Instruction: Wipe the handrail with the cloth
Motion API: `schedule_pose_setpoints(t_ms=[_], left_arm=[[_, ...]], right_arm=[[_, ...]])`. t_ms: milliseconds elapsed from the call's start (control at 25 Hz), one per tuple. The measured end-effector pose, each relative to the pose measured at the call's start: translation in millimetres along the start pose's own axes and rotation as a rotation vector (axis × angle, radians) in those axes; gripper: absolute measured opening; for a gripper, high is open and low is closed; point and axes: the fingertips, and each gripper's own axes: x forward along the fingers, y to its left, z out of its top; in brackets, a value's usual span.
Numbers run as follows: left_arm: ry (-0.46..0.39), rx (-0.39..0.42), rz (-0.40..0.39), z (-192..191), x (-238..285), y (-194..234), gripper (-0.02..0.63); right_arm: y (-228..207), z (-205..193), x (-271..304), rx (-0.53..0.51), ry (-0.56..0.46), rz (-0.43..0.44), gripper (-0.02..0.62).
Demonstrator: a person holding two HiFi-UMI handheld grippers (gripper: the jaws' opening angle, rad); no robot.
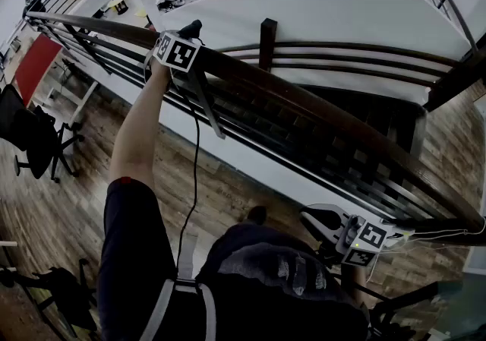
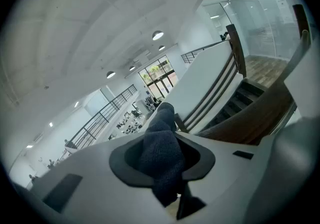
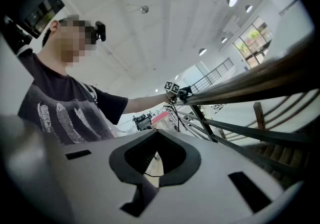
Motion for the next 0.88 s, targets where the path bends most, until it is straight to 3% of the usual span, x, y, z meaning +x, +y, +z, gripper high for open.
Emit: schedule_pose_setpoints(t_ms=[120, 280, 360, 440, 520, 600, 760, 880], left_arm=[[0.029, 0.064, -0.003, -1.9, 10.0, 1.9, 0.107], [0.062, 0.125, -0.003, -6.6, 21.0, -4.9, 0.107], [0.057, 0.082, -0.013, -4.9, 22.6, -6.0, 0.104], [0.063, -0.011, -0.04, -2.1, 17.4, -2.6, 0.095], [0.084, -0.103, -0.137, 0.0, 10.5, -21.4, 0.094], [0.101, -0.125, -0.196, 4.7, 0.9, -47.0, 0.092], [0.109, -0.169, -0.212, 12.1, -18.8, -84.6, 0.092], [0.108, -0.262, -0.274, 23.5, -39.4, -121.3, 0.092]], right_arm=[[-9.9, -2.5, 8.7, -0.104, 0.082, -0.001, 0.005], [-18.3, -1.6, 14.8, -0.071, 0.086, 0.001, 0.005], [-23.4, -2.4, 15.2, -0.074, 0.092, -0.011, 0.005], [-28.1, 0.9, 13.3, -0.087, 0.081, -0.02, 0.005], [-34.2, 1.6, 1.4, -0.08, 0.06, -0.041, 0.005], [-41.8, -2.1, -18.5, -0.067, 0.044, -0.086, 0.005], [-43.1, -11.4, -64.5, -0.075, 0.037, -0.167, 0.005], [-31.8, -26.5, -110.1, -0.084, 0.007, -0.2, 0.005]])
